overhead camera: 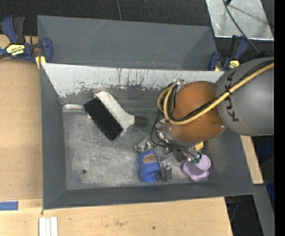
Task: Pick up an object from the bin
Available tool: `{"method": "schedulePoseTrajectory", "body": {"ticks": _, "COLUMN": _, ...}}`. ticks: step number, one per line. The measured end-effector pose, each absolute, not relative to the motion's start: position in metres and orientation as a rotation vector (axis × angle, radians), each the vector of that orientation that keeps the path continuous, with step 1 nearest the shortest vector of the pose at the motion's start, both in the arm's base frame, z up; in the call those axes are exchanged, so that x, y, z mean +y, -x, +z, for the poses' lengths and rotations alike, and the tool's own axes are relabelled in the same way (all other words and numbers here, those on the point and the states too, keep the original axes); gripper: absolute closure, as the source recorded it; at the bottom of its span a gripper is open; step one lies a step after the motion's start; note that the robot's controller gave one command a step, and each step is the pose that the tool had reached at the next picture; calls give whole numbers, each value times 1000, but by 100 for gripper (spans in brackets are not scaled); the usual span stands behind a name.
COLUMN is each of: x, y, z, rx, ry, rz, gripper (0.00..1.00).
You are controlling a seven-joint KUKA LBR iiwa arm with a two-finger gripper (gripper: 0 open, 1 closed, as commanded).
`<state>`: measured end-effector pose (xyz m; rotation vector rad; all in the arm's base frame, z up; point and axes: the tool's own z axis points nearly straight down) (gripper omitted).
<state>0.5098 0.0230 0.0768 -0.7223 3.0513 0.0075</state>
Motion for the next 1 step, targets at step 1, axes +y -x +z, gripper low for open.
{"method": "schedulePoseTrajectory", "body": {"ticks": 1, "x": -11, "y": -527, "z": 245, "rx": 3013, "ry": 889, "rz": 2, "gripper": 100}}
